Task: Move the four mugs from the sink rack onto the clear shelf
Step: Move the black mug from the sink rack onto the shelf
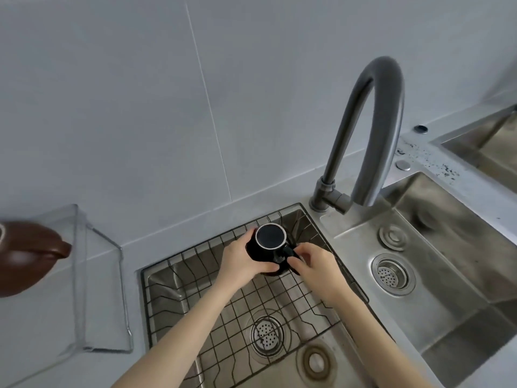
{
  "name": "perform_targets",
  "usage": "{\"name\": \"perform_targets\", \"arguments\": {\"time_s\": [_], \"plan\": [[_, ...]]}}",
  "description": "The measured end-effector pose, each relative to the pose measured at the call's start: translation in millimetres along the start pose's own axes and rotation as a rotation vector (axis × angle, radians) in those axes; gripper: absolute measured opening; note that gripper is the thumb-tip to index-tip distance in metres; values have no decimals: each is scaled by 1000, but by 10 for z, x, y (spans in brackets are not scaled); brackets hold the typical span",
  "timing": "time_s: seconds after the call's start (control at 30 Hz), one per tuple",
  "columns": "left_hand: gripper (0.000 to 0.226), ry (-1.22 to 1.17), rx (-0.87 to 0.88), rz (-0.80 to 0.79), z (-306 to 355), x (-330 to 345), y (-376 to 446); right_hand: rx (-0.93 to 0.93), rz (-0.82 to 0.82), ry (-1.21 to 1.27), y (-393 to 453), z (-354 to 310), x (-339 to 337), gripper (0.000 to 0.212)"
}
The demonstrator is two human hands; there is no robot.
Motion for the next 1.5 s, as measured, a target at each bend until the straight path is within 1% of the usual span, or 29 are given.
{"name": "perform_targets", "arguments": {"time_s": [0.1, 0.2, 0.3, 0.4, 0.47, 0.57, 0.67, 0.8, 0.87, 1.0, 1.07, 1.2, 1.37, 1.5], "plan": [[67, -44, 62, 108, 273, -320, -128, -83, 20, 59, -87, -391, -160, 4], [65, -54, 128, 236, 468, -716, -306, -198, 20, 98, -228, -866, -262, 6], [66, -60, 159, 361, 589, -1099, -550, -294, -35, 156, -407, -1292, -235, 7], [59, -46, 184, 470, 645, -1480, -832, -386, -76, 195, -600, -1675, -117, 7], [62, -30, 172, 537, 630, -1731, -1037, -455, -107, 210, -735, -1922, -1, 8], [67, -2, 137, 629, 526, -2065, -1409, -540, -178, 192, -963, -2258, 246, 18], [67, 20, 87, 704, 395, -2282, -1735, -580, -242, 178, -1128, -2470, 512, 15], [80, 18, -12, 760, 132, -2493, -2091, -591, -316, 160, -1284, -2629, 925, 15], [75, 19, -60, 765, 8, -2548, -2196, -593, -334, 145, -1300, -2654, 1115, 9], [60, 56, -142, 789, -149, -2585, -2308, -582, -369, 115, -1262, -2676, 1366, 9], [59, 96, -185, 803, -202, -2579, -2333, -569, -406, 114, -1228, -2687, 1440, 12], [66, 160, -251, 833, -265, -2522, -2320, -563, -461, 72, -1105, -2681, 1522, 14], [65, 161, -284, 844, -341, -2461, -2269, -560, -492, 48, -998, -2636, 1576, 15], [69, 193, -308, 853, -399, -2417, -2263, -545, -518, 55, -954, -2567, 1640, 15]]}}
Point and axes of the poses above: each hand's wrist, its own y-axis towards the middle knuckle, its own x-axis out of the palm, z = x × y, the point moved 1 cm from there along y, towards the middle knuckle, and after that the axes turned 5 degrees about x, right-handed, at the moved point
